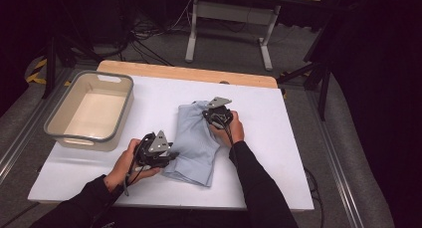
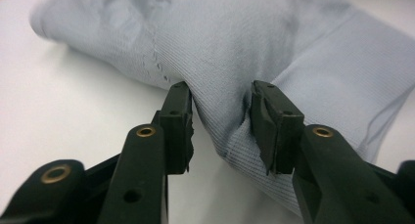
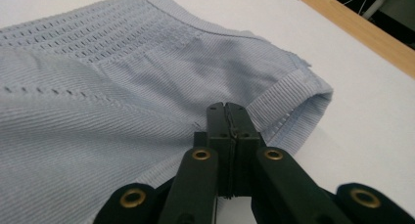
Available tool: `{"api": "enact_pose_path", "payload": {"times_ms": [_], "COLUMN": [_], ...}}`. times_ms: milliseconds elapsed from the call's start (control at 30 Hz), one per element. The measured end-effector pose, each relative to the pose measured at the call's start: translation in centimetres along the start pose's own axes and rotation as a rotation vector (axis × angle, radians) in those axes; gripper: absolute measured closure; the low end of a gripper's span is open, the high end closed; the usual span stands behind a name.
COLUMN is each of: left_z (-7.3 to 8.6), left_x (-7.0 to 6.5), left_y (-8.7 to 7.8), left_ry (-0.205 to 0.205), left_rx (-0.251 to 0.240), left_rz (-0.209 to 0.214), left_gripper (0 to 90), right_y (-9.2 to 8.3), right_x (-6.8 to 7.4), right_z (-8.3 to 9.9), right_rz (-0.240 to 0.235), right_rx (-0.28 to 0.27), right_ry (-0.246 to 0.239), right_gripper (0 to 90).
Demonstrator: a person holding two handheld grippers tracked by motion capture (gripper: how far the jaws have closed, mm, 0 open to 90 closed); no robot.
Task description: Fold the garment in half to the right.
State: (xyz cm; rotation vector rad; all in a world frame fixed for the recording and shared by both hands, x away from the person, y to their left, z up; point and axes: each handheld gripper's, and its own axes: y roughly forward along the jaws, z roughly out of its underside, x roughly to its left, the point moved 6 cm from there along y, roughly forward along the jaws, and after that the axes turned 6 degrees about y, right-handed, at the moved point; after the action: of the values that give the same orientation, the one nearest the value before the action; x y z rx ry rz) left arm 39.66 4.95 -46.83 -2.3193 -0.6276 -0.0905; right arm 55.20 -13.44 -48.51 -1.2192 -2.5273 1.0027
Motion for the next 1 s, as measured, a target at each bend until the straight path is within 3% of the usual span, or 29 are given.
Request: {"api": "enact_pose_path", "payload": {"times_ms": [67,100,200,300,333,433,467,600,700,833,900,1000], "left_z": [-0.6,-0.9,-1.4,-1.8,-2.1,-2.4,-2.4,-2.4,-2.2,-1.9,-1.4,-1.2], "left_x": [0.2,0.3,0.6,1.4,2.2,3.2,3.5,5.0,5.9,6.4,6.5,6.3], "left_y": [-0.5,-0.8,-1.4,-1.5,-1.1,-0.3,0.1,2.0,4.1,5.8,7.0,7.4], "left_ry": [0.007,0.000,0.010,0.010,0.012,0.016,0.015,-0.001,-0.035,-0.037,-0.059,-0.051], "left_rx": [-0.037,-0.062,-0.091,-0.112,-0.125,-0.138,-0.137,-0.122,-0.097,-0.062,-0.049,-0.033], "left_rz": [-0.018,-0.005,-0.014,-0.039,-0.070,-0.090,-0.099,-0.105,-0.079,-0.071,-0.040,-0.029], "left_gripper": [60.3,58.0,57.8,63.6,66.9,73.5,78.5,80.1,80.8,79.9,79.8,81.1], "right_y": [-0.2,-0.5,-0.9,-1.3,-1.7,-1.7,-1.5,-0.7,0.6,1.6,2.1,2.3], "right_x": [-0.2,-0.4,-0.5,-0.5,-0.3,0.0,0.4,0.8,1.1,1.0,0.8,0.6], "right_z": [-0.3,-0.7,-1.3,-1.9,-2.6,-3.1,-3.5,-3.7,-3.4,-2.7,-2.3,-2.0], "right_rz": [0.003,0.004,0.008,0.019,0.015,0.014,0.002,-0.030,-0.047,-0.054,-0.054,-0.055], "right_rx": [-0.014,-0.026,-0.048,-0.085,-0.131,-0.143,-0.138,-0.121,-0.075,-0.033,-0.018,-0.013], "right_ry": [0.007,0.018,0.022,0.009,-0.007,-0.024,-0.034,-0.040,-0.060,-0.057,-0.049,-0.037], "right_gripper": [89.7,89.7,89.8,89.9,89.9,89.9,89.9,89.9,89.9,89.8,89.8,89.7]}}
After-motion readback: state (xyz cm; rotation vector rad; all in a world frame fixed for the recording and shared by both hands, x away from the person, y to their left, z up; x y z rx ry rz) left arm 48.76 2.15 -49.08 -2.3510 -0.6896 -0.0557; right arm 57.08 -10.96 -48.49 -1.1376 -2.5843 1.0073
